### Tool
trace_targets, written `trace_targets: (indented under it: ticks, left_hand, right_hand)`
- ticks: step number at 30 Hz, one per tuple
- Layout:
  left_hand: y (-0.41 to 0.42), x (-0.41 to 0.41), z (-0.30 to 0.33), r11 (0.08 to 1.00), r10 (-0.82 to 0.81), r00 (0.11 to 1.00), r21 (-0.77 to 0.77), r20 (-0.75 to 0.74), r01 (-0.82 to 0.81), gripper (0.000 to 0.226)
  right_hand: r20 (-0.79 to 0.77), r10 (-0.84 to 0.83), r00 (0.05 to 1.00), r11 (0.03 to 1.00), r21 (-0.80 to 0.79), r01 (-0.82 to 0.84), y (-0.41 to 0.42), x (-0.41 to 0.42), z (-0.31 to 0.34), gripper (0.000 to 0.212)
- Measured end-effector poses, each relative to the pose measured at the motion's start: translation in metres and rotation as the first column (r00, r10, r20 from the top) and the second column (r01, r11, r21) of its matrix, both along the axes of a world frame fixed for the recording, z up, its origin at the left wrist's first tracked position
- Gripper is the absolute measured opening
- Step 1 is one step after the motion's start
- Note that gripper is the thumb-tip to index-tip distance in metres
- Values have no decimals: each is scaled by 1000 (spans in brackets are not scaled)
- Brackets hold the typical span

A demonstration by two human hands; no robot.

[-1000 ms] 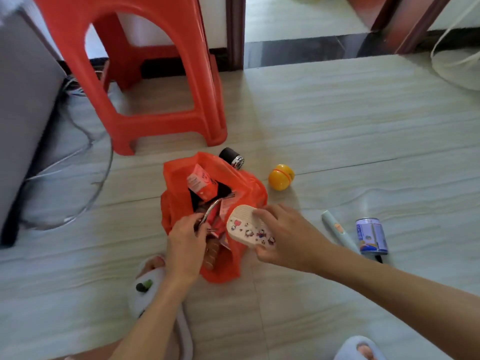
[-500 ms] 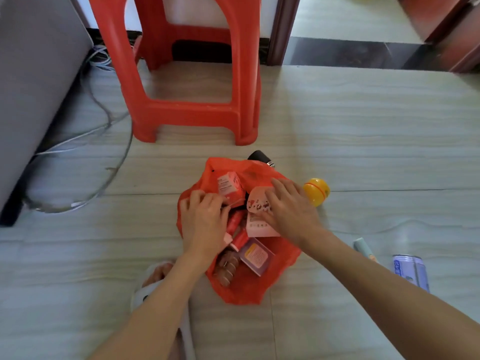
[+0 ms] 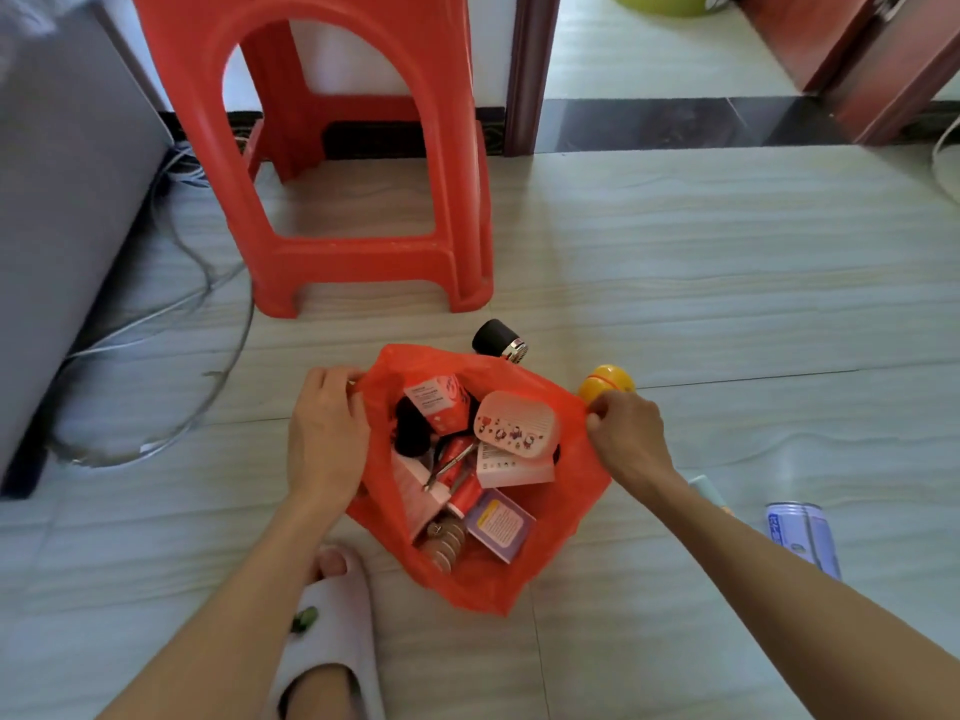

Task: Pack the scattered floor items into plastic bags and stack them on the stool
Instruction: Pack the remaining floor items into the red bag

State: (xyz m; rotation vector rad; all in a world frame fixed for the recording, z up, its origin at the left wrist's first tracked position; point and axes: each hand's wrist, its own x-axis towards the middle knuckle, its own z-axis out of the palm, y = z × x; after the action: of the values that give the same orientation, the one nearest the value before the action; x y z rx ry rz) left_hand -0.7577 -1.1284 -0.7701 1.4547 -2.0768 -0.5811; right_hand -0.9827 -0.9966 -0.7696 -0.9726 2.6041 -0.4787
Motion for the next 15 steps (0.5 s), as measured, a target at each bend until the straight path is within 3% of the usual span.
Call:
trace_targets:
  ticks: [3, 5, 10, 15]
  left_hand:
    - [3, -7, 14, 986, -119, 978, -96, 173, 137, 26]
    - [7, -24, 24, 954, -225, 935, -135, 275, 269, 35]
    - [-3, -81, 47, 797, -494, 786, -168, 372, 580, 35]
    - [-51, -142, 36, 715, -584, 612, -18, 533, 699, 40]
  right_hand:
    - [15, -20, 1000, 983, -183, 23, 0, -7, 20, 18]
    - [51, 53, 997, 974, -223, -41, -2, -11, 31, 17]
    - [86, 106, 991, 980, -179, -89, 8, -33, 25, 24]
    - [86, 79, 993, 997, -28, -77, 19, -76, -21, 35]
